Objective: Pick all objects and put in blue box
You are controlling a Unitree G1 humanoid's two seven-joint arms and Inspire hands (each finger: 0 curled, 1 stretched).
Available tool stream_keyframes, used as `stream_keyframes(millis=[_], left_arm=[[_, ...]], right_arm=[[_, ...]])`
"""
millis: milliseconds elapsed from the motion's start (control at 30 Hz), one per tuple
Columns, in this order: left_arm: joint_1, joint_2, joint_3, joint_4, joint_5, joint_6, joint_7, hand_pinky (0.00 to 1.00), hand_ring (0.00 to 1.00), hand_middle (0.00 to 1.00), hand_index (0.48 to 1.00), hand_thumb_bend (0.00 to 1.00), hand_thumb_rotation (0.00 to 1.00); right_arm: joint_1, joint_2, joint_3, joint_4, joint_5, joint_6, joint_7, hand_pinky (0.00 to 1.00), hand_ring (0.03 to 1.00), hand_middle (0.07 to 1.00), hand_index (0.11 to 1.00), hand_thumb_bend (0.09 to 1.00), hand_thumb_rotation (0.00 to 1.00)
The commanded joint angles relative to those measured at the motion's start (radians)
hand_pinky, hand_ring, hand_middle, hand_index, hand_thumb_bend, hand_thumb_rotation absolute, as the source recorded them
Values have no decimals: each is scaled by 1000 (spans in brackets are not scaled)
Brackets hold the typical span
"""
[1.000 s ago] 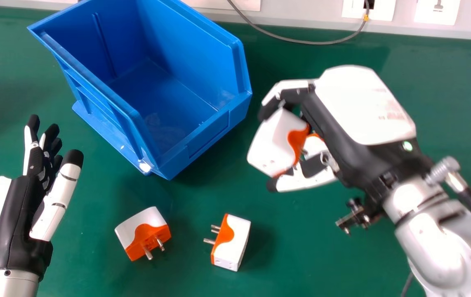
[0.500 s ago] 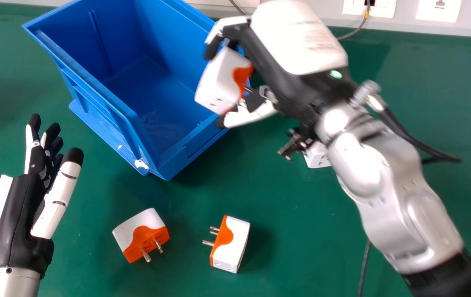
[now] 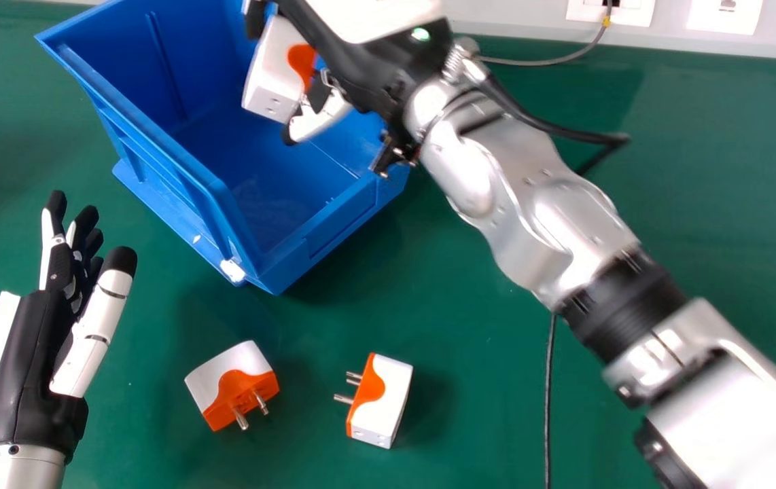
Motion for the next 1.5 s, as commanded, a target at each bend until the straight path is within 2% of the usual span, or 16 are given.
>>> stream_keyframes(millis=[0,267,433,533,700,867,1033,1300,1467], left_arm=[[7,1,0,-32,8,-16,6,1000,1000,1000,1000,472,752],[11,-6,-4,-41,3,-10,8,1000,1000,1000,1000,472,753],[15,-16,-10,-58,7,-2,18,1000,1000,1000,1000,473,754],[11,-16,-12,-47,9,-7,22,1000,1000,1000,1000,473,754],[20,-18,-17,-71,12,3,30,1000,1000,1000,1000,475,754],[21,-19,-21,-79,12,10,34,1000,1000,1000,1000,477,754],[18,-20,-20,-78,3,12,31,1000,1000,1000,1000,482,755],[8,-27,-23,-70,8,9,33,1000,1000,1000,1000,493,756],[9,-30,-24,-77,14,12,36,1000,1000,1000,1000,501,757]], right_arm=[[-101,41,20,91,-3,-8,-49,339,423,501,484,495,0],[-223,110,59,337,20,-56,-129,334,433,512,474,497,0],[-255,133,78,410,23,-45,-141,336,435,503,484,498,0],[-259,142,71,436,42,-45,-136,337,434,502,493,498,0],[-261,139,105,459,19,-36,-131,338,433,505,508,498,0],[-268,136,123,461,21,-18,-101,344,438,510,499,498,0],[-252,138,128,460,26,-10,-117,362,458,496,471,500,0],[-229,125,126,452,38,-7,-99,367,472,501,453,501,0],[-225,126,131,455,44,9,-67,369,475,505,448,500,0]])
